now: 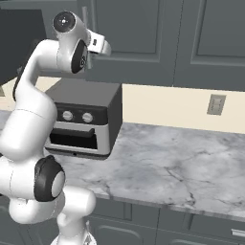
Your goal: The dining table condiment station is running low on shaker. Refill the condiment station by opening the cabinet and taking the shaker from the cabinet and placing it on the dining table.
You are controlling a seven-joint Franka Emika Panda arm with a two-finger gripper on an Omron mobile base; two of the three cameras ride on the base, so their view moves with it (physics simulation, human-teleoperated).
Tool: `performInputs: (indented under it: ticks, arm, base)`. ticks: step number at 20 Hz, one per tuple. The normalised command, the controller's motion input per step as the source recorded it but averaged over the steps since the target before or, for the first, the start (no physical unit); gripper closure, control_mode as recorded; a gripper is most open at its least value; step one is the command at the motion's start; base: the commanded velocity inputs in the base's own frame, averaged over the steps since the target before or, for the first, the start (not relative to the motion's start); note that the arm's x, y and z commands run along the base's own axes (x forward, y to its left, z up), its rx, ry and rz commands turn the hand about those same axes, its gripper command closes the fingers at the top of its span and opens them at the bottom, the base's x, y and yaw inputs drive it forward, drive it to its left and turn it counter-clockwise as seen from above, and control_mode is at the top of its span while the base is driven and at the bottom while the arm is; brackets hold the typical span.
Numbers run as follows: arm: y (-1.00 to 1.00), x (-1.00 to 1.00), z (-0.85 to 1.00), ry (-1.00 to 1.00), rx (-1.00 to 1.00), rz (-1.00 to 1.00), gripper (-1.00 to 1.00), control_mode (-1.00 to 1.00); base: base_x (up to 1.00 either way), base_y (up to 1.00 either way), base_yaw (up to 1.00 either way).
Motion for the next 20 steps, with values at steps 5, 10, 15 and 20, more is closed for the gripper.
performInputs:
  ticks: [5,10,15,20]
  arm:
    - [0.0,0.56,-0.05,0.0,-0.02,0.0,1.0,-1.0]
    - [0.0,0.11,-0.11,-0.09,-0.02,0.0,1.0,-1.0]
    - [-0.14,-0.11,-0.1,-0.2,-0.03,0.01,1.0,-1.0]
    - [-0.79,-0.88,-0.27,-0.34,-0.06,0.0,1.0,-1.0]
  base:
    - [0.0,0.0,0.0]
    - [0.0,0.0,0.0]
    - [0.0,0.0,0.0]
    - [0.0,0.0,0.0]
